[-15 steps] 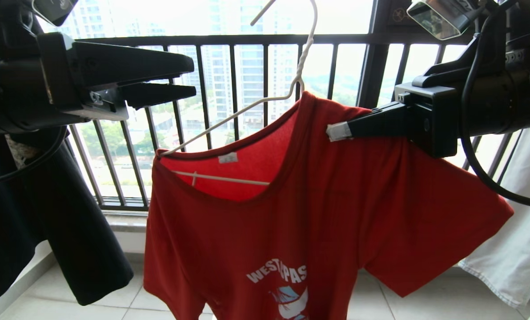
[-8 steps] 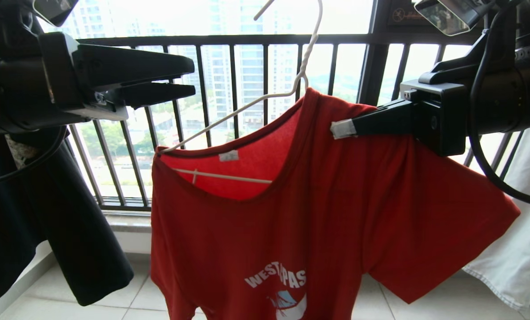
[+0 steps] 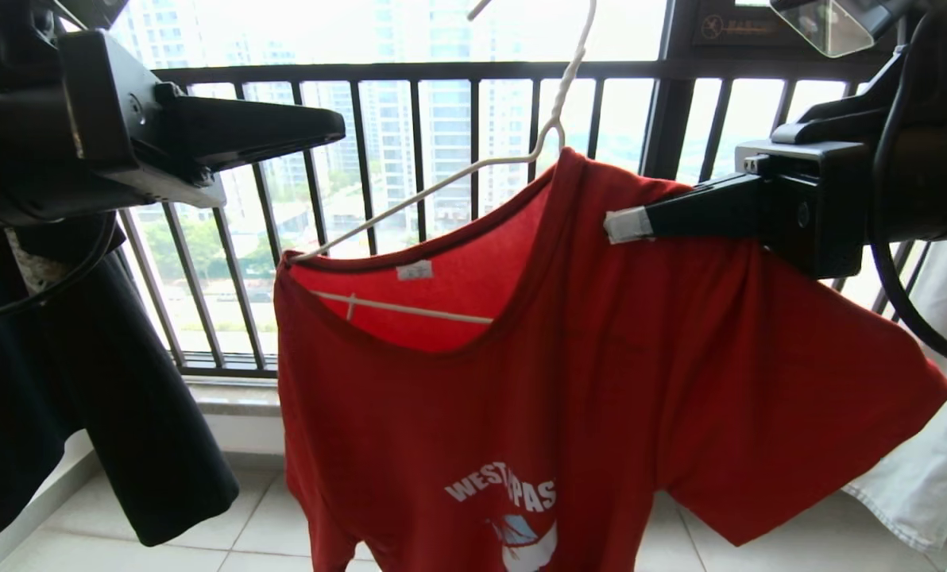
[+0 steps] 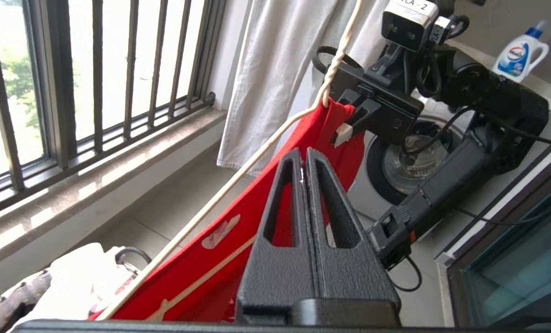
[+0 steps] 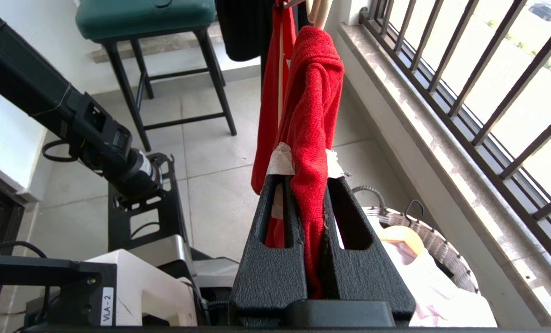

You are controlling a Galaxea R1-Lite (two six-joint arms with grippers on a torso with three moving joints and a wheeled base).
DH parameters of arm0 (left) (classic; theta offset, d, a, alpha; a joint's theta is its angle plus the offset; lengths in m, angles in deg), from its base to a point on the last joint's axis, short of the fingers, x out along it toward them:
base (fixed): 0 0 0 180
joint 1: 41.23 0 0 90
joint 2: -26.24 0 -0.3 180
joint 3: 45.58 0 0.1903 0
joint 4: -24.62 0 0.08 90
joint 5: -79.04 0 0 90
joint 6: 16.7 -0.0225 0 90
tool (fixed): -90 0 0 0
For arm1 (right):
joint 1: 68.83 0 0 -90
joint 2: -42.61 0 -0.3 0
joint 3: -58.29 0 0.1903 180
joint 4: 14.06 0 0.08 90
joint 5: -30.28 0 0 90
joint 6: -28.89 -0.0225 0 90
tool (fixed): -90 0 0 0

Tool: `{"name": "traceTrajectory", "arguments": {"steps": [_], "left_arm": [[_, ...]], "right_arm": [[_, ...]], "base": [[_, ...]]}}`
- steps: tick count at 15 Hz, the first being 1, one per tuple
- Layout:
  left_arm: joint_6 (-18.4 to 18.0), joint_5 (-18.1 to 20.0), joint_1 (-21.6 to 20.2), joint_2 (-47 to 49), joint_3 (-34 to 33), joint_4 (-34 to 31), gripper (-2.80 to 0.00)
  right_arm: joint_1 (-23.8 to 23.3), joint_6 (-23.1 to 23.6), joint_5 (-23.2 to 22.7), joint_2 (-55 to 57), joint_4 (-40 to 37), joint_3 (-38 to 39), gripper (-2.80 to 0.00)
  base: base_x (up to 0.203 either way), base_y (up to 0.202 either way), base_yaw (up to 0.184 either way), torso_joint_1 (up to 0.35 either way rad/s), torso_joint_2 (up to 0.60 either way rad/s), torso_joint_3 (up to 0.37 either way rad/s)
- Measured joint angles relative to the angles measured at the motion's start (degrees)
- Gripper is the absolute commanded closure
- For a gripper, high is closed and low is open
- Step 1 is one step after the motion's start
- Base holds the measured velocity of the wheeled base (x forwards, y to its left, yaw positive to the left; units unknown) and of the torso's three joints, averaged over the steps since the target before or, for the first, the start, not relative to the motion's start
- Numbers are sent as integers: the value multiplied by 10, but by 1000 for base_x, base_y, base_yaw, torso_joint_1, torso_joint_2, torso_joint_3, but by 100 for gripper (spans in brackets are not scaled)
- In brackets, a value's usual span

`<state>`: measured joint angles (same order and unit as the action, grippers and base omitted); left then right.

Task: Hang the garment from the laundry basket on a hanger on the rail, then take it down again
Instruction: Hang the clothes rack on the clothesline

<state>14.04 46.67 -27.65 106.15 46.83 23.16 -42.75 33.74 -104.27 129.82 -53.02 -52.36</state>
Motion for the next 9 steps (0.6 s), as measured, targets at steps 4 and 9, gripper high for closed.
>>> {"name": "traceTrajectory", "arguments": {"steps": [4, 9], "left_arm": [[14, -1, 0, -1, 8, 0, 0], [15, -2, 0, -1, 11, 0, 0]], "right_arm": [[-3, -44, 32, -27, 57, 35, 0], [-56, -45, 36, -66, 60, 81, 0]], "base": [[0, 0, 0, 0, 0, 0], [0, 0, 0, 0, 0, 0]]}}
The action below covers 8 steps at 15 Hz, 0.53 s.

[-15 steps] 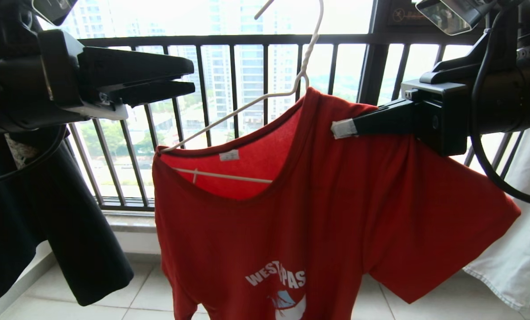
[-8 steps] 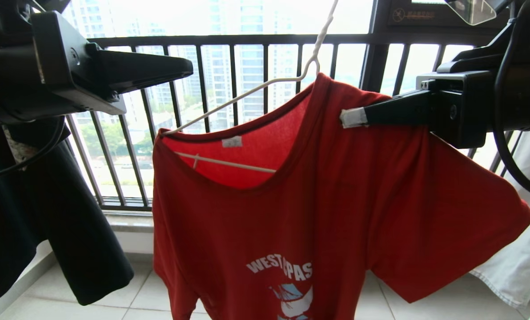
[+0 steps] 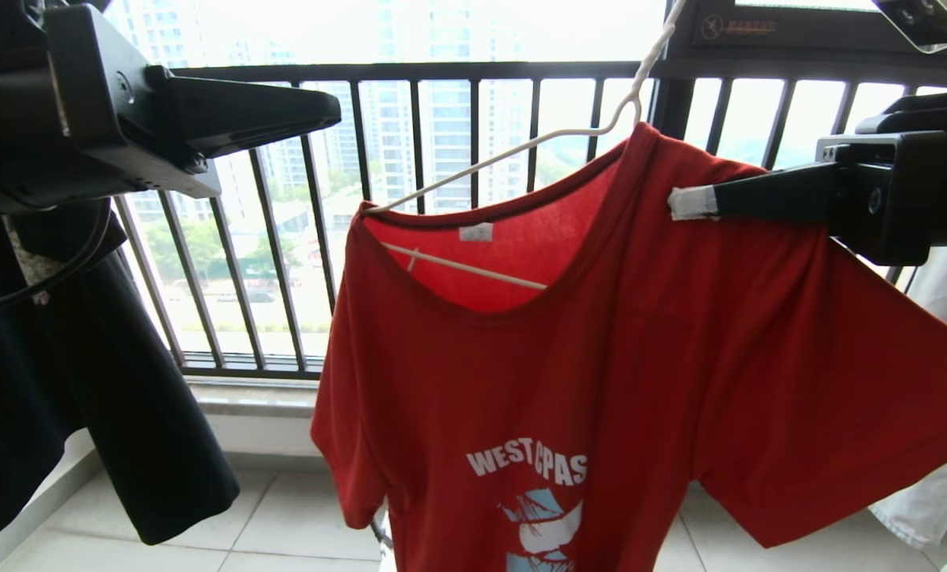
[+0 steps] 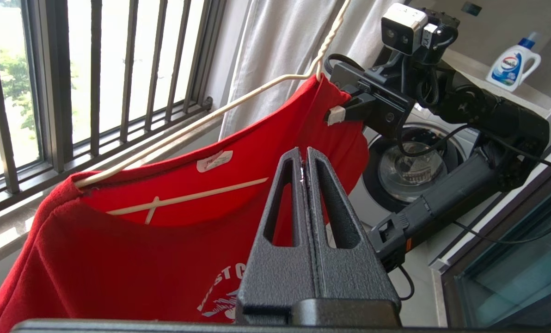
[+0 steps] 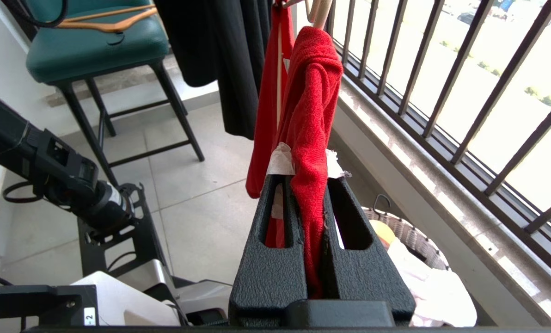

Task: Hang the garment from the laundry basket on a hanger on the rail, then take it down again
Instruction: Hang the clothes rack on the clothesline

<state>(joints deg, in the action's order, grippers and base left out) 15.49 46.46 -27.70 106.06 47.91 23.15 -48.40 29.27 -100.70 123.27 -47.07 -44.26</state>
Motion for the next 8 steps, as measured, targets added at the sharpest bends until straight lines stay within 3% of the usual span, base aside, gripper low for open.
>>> {"name": "traceTrajectory", "arguments": {"steps": [5, 8], "left_arm": [[1, -1, 1, -2, 0, 0, 0], [-2, -8, 0, 0, 0, 0, 0]], "right_arm": [[-85, -1, 7, -49, 0, 42, 0], [-114, 0, 37, -81, 0, 71, 0]], "base": [[0, 0, 0, 0, 0, 0], [0, 0, 0, 0, 0, 0]]}}
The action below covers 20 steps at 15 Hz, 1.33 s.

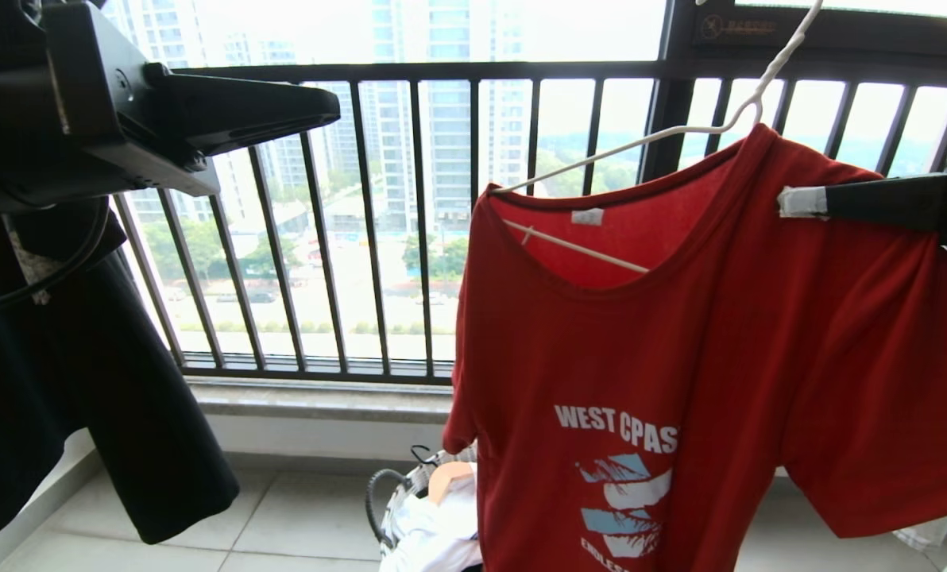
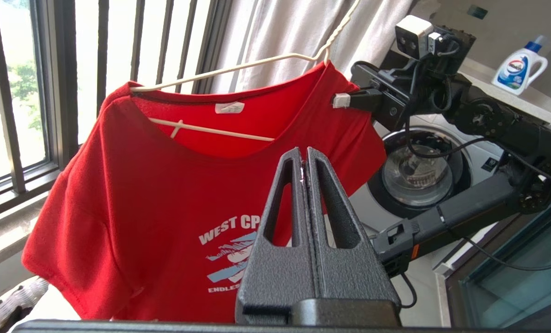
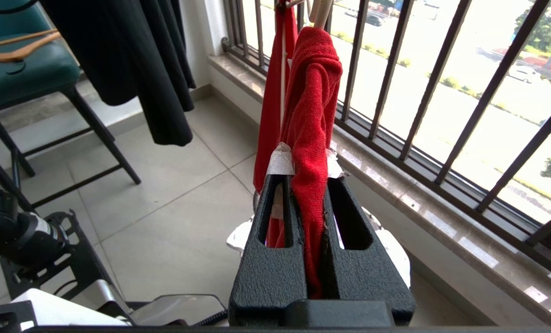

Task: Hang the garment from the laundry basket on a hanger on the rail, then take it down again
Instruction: Hang the clothes rack on the clothesline

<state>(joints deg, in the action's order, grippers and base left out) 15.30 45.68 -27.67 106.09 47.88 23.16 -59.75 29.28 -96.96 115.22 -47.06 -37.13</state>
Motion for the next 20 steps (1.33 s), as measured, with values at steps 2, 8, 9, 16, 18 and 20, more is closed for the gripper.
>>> {"name": "traceTrajectory", "arguments": {"steps": [2, 8, 9, 16, 18, 20], "left_arm": [[0, -13, 0, 6, 4, 0, 0], [0, -17, -1, 11, 7, 0, 0], [0, -17, -1, 11, 8, 0, 0], [0, -17, -4, 11, 8, 0, 0], [1, -17, -4, 11, 7, 0, 0], [0, -17, -4, 11, 7, 0, 0]], "right_arm": [[-5, 0, 30, -20, 1, 20, 0], [-10, 0, 56, -67, 20, 61, 0], [-10, 0, 62, -72, 20, 67, 0], [-11, 0, 66, -92, 21, 86, 0], [-11, 0, 66, -94, 21, 89, 0], [-11, 0, 66, -96, 21, 95, 0]], "base": [[0, 0, 0, 0, 0, 0], [0, 0, 0, 47, -237, -191], [0, 0, 0, 108, -426, -313], [0, 0, 0, 148, -458, -320], [0, 0, 0, 171, -481, -300], [0, 0, 0, 195, -491, -306]]}}
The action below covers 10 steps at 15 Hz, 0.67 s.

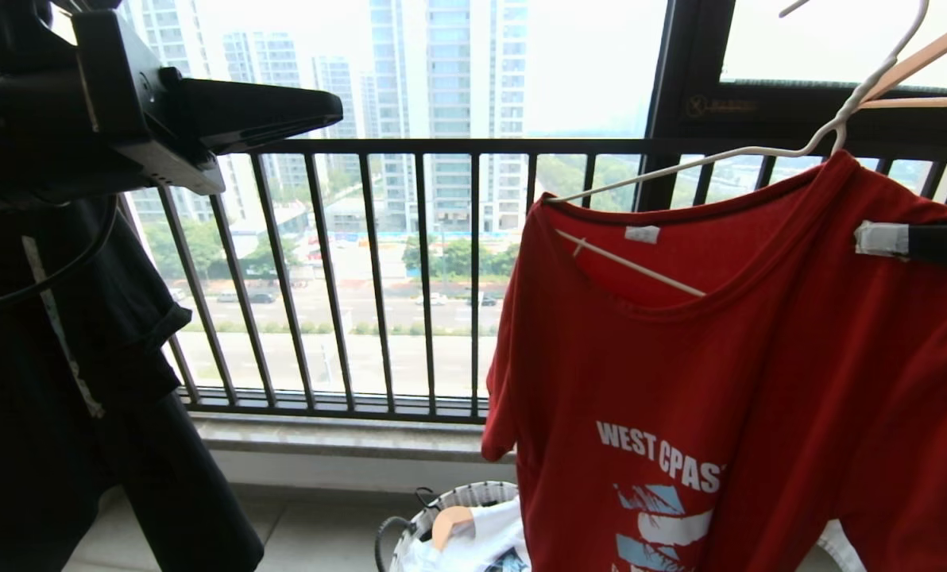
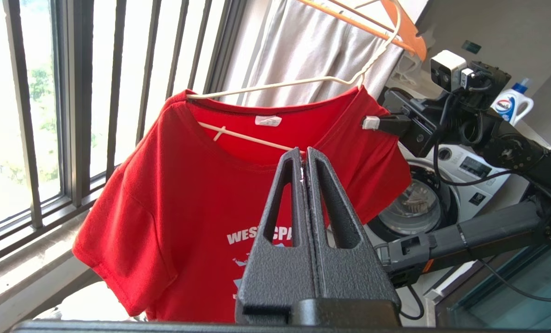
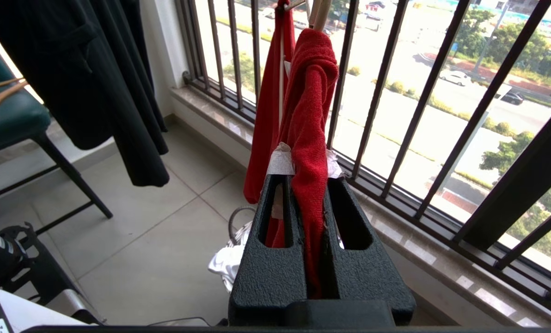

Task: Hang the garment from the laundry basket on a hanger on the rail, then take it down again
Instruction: Hang the clothes rack on the clothesline

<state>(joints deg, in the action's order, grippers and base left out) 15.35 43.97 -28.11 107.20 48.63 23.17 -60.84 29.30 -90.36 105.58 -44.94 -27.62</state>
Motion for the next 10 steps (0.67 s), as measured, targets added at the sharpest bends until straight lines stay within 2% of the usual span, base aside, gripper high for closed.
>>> {"name": "traceTrajectory", "arguments": {"steps": [10], "left_arm": [[-1, 6, 0, -20, 0, -9, 0]], "right_arm": [[0, 0, 0, -13, 1, 32, 0]], "base": [[0, 0, 0, 222, -529, -307]]}}
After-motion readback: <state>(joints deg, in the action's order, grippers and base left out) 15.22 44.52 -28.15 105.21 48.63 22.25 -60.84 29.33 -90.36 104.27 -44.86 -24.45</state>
